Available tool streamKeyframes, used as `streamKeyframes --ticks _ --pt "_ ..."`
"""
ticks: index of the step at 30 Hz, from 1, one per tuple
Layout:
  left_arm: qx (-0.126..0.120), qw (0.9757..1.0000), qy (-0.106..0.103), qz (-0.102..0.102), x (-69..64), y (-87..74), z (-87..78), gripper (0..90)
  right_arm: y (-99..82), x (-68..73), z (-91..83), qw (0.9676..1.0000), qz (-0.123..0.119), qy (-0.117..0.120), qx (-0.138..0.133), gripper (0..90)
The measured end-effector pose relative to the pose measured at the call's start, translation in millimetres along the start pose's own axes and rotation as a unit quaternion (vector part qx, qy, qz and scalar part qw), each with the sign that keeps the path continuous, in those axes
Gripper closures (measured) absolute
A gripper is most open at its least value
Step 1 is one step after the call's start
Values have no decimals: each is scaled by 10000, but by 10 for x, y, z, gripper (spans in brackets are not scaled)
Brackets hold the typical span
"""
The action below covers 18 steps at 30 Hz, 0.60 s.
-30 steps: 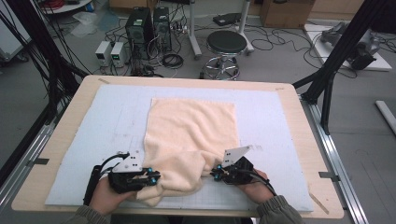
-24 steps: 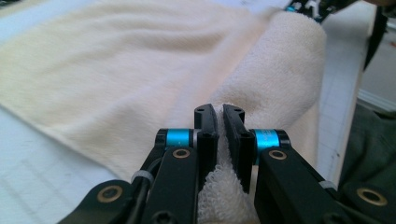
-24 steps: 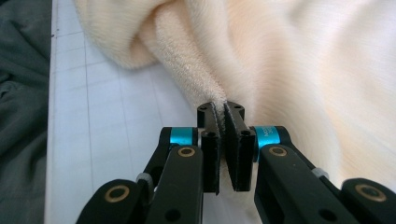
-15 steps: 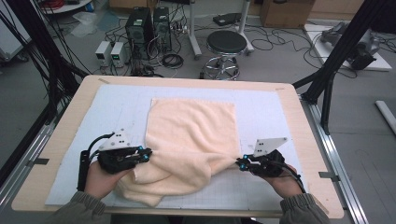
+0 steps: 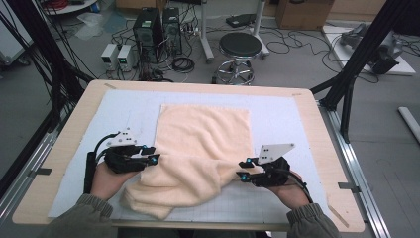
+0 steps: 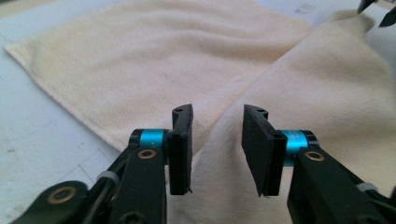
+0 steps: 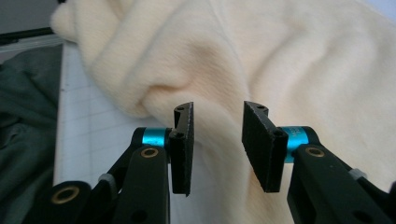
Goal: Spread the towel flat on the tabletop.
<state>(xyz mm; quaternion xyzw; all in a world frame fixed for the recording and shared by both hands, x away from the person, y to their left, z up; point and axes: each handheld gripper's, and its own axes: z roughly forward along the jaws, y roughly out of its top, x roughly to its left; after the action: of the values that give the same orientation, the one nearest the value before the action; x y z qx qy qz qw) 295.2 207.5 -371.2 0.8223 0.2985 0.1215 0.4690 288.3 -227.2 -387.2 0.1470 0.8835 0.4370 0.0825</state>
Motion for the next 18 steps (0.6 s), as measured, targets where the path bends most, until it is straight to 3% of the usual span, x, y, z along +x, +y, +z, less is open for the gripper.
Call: streamKeyframes --ticks 3,6,8,12,15,18 --pt "-81 9997 -153 172 -108 8 -104 560 17 97 83 9998 -161 141 20 614" --pt "-3 9986 -392 359 -235 -75 -95 529 -1 167 182 9994 -219 259 116 588" --pt "139 9978 -463 446 -269 -152 -36 504 -17 195 271 9992 -246 260 182 561" --pt "692 9954 -491 452 -272 -369 207 482 -4 222 510 9983 -307 285 406 529" --pt "952 9931 -531 429 -265 -466 363 531 12 206 694 9971 -399 238 603 586" --pt "987 9931 -528 337 -235 -457 398 660 20 169 793 9971 -297 276 650 706"
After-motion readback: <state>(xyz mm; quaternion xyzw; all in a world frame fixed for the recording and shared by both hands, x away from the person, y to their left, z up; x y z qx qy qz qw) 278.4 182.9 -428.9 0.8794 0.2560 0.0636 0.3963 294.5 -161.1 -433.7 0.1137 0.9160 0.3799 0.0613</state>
